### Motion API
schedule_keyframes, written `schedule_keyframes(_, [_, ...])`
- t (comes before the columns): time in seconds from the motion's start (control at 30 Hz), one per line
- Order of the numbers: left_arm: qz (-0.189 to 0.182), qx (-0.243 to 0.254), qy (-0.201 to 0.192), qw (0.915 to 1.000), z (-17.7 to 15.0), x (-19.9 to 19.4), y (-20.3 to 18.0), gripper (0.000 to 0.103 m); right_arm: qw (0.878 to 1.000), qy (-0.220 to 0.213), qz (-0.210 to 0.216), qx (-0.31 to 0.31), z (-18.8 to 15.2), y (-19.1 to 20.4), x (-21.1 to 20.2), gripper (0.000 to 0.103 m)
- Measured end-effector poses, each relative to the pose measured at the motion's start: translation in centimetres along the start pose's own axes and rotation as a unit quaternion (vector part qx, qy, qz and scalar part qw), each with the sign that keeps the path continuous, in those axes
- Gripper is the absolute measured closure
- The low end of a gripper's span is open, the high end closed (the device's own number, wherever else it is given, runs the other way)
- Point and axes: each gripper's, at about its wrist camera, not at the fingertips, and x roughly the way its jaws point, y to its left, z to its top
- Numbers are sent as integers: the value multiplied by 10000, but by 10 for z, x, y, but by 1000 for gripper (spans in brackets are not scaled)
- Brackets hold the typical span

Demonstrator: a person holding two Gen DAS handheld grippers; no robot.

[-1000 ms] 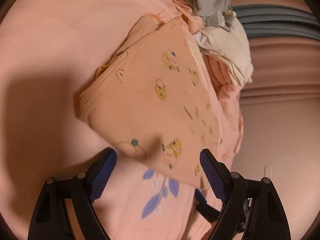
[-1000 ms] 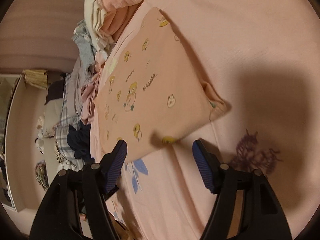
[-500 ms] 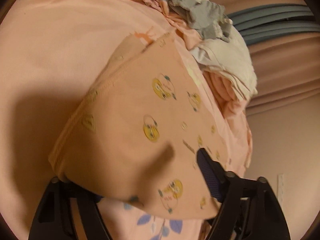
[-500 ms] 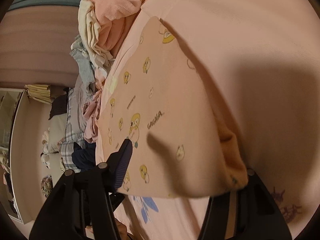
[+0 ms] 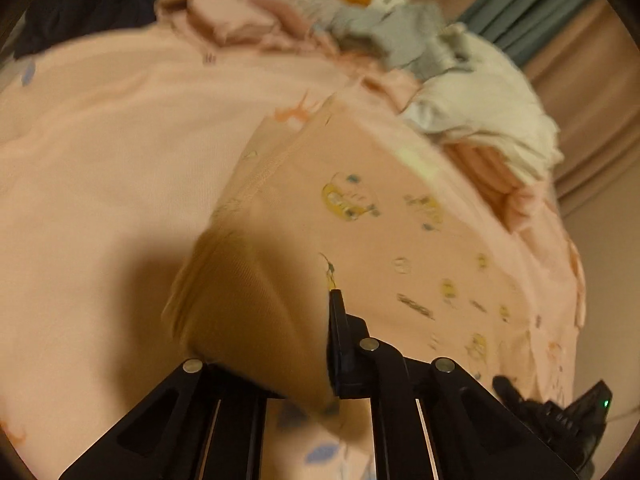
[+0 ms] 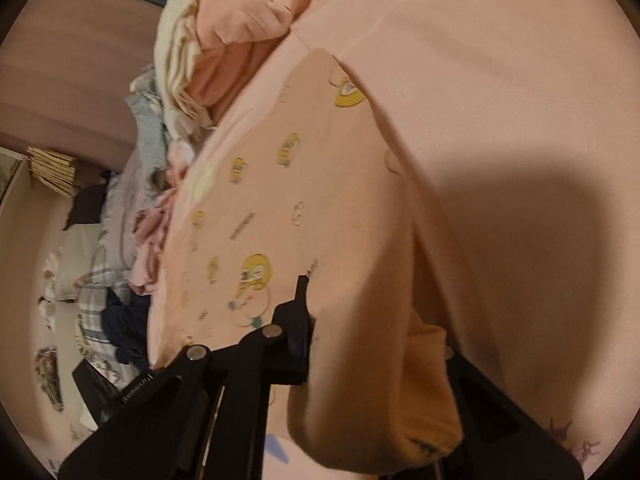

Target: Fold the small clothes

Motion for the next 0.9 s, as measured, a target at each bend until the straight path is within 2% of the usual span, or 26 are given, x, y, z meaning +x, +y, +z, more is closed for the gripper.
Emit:
schedule_keyframes(0.07, [-198,150,-130,9996,-6,-25,1,98,9991,10,393,-136,-5,8,-17,96])
schedule_keyframes(0.17, [-287,225,-285,9989,-14,-46,6,98,9979,-65,382,-515,-19,20,-39,96])
schedule_keyframes(0.23, [-421,120,-79,9990,-17,-44,13,98,9973,-50,410,-607,-28,21,-47,96])
schedule_keyframes(0.3, [-558,18,236,9982,-16,-25,15,97,9974,87,303,-652,-30,18,-43,95])
schedule_keyframes(0.37, [-617,-213,542,9964,-17,-5,24,97,9982,206,-193,-524,-28,8,-30,93])
schedule_keyframes(0.43, [-767,-651,1071,9892,-14,18,39,97,9985,382,-219,-336,-29,1,-19,91])
schedule_keyframes(0.47, [-936,-797,1123,9860,-13,20,46,97,9984,404,-220,-315,-31,-3,-17,91])
schedule_keyframes(0.5, [-1158,-1009,1097,9820,-9,21,55,92,9984,391,-229,-349,-33,-4,-17,91])
schedule_keyframes(0.53, [-1275,-1129,1063,9796,-8,19,61,79,9981,394,-254,-404,-34,-5,-16,90])
schedule_keyframes(0.57, [-1415,-1251,1000,9769,-5,18,65,70,9976,415,-322,-442,-35,-5,-14,90])
schedule_keyframes(0.6, [-1638,-1389,927,9723,-3,19,69,55,9973,453,-382,-434,-34,-5,-12,90])
schedule_keyframes(0.63, [-1889,-1506,902,9662,1,21,72,47,9970,489,-416,-420,-34,-4,-9,89])
schedule_keyframes(0.67, [-1965,-1542,912,9640,3,22,71,47,9969,512,-436,-412,-33,-4,-7,89])
schedule_keyframes(0.7, [-1997,-1544,954,9629,6,27,69,47,9967,508,-452,-438,-33,-3,-5,89])
schedule_keyframes(0.8, [-1872,-1117,1138,9693,14,42,52,47,9965,491,-480,-468,-32,-2,-1,87])
schedule_keyframes(0.87, [-1617,-913,1133,9761,19,48,41,62,9983,435,-308,-223,-29,-7,2,82])
schedule_keyframes(0.9, [-1269,-836,1125,9820,19,51,38,84,9992,365,-156,-27,-27,-10,4,79])
